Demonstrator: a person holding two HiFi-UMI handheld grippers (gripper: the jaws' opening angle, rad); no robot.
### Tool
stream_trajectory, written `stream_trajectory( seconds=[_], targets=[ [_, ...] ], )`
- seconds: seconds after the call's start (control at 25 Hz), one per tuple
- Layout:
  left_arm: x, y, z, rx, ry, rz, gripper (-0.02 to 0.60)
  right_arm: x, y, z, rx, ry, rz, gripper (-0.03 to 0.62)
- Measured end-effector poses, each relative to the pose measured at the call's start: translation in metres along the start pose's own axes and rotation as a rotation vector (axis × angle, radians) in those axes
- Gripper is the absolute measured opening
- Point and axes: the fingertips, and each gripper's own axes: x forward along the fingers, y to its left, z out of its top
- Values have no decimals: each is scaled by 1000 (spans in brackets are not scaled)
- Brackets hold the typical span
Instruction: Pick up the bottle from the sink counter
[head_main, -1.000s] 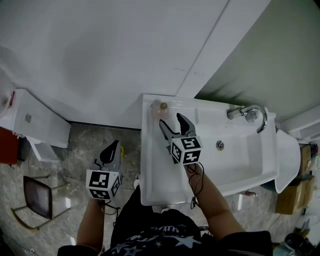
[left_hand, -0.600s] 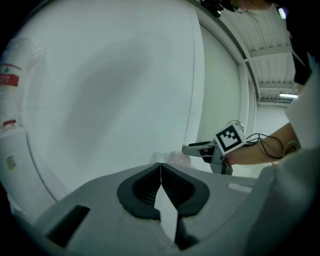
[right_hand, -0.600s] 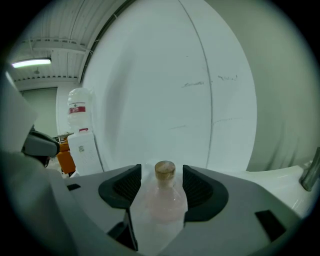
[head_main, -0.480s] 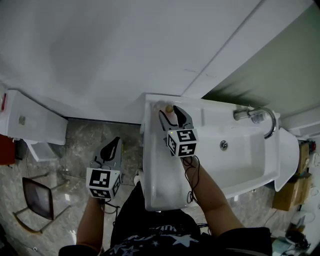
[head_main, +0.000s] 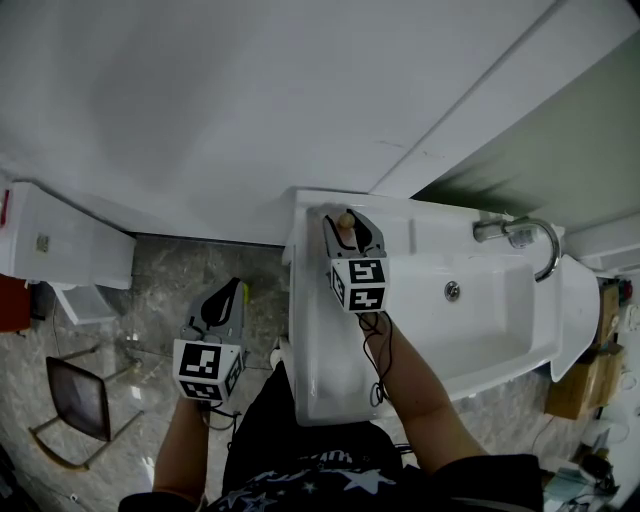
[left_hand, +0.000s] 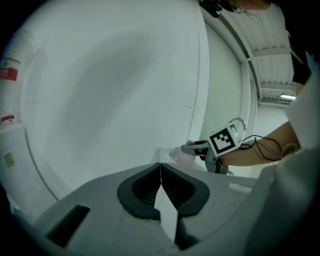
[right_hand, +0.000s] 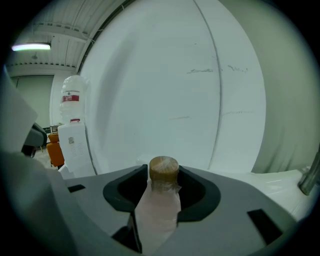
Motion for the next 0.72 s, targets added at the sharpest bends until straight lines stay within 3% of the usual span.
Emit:
stream_trajectory(
  seconds=[0.2,0.72],
  targets=[
    [0,1,-4,-1,7,-15,20,0,-1,4,55,-7,-10,138],
    [-26,-24,12,21,-39,13,20,-48,-6,40,42,-97,10,135]
  ],
)
